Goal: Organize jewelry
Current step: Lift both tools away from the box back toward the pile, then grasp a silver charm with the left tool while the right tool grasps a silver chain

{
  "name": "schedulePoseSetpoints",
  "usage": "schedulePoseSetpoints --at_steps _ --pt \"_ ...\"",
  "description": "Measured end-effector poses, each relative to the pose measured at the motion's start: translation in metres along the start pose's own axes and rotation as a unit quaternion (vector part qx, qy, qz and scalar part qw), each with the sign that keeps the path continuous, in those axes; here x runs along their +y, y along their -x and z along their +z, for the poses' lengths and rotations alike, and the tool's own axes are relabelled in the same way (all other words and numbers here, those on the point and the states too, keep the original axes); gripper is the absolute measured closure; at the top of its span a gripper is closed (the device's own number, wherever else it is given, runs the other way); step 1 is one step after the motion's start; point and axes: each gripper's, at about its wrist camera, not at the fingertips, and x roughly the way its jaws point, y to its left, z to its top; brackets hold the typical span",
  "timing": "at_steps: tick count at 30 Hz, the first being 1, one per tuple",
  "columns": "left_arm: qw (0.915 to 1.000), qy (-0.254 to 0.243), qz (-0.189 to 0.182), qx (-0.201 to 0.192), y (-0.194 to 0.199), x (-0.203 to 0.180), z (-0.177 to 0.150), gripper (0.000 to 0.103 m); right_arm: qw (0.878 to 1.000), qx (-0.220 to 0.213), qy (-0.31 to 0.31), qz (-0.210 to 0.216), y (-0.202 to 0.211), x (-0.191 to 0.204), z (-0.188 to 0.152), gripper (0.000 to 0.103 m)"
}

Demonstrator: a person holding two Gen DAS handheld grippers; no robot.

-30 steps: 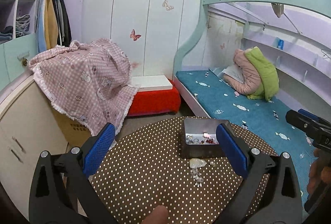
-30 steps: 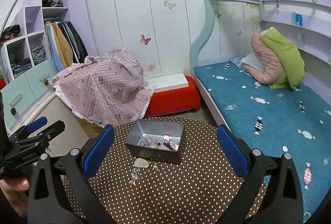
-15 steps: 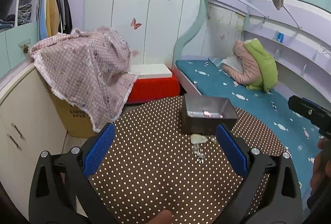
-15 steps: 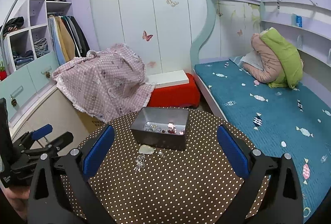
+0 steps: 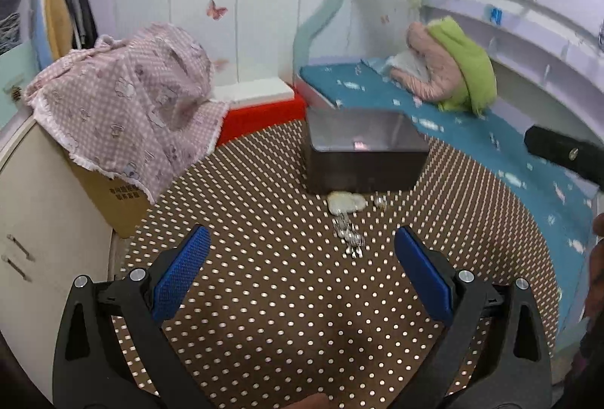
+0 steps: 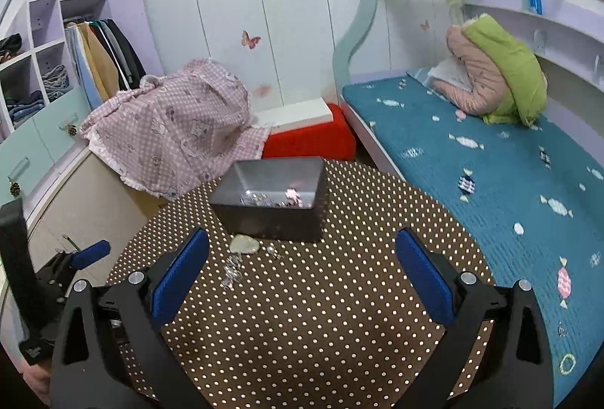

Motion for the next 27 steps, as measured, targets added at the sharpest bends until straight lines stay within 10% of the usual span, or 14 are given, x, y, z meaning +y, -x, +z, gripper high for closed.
schedulePoseSetpoints --at_steps 14,27 --pt "0.9952 -0.022 -0.026 0.092 -0.097 -0.019 -0.012 0.006 0.999 0.039 -0.025 -0.010 -0.031 -0.028 -0.010 0.008" --pt "0.9912 -0.015 -0.074 0.108 -0.104 -0.011 -0.012 0.082 0.998 0.050 -0.032 -0.014 -0.040 -0.036 -0.010 0.008"
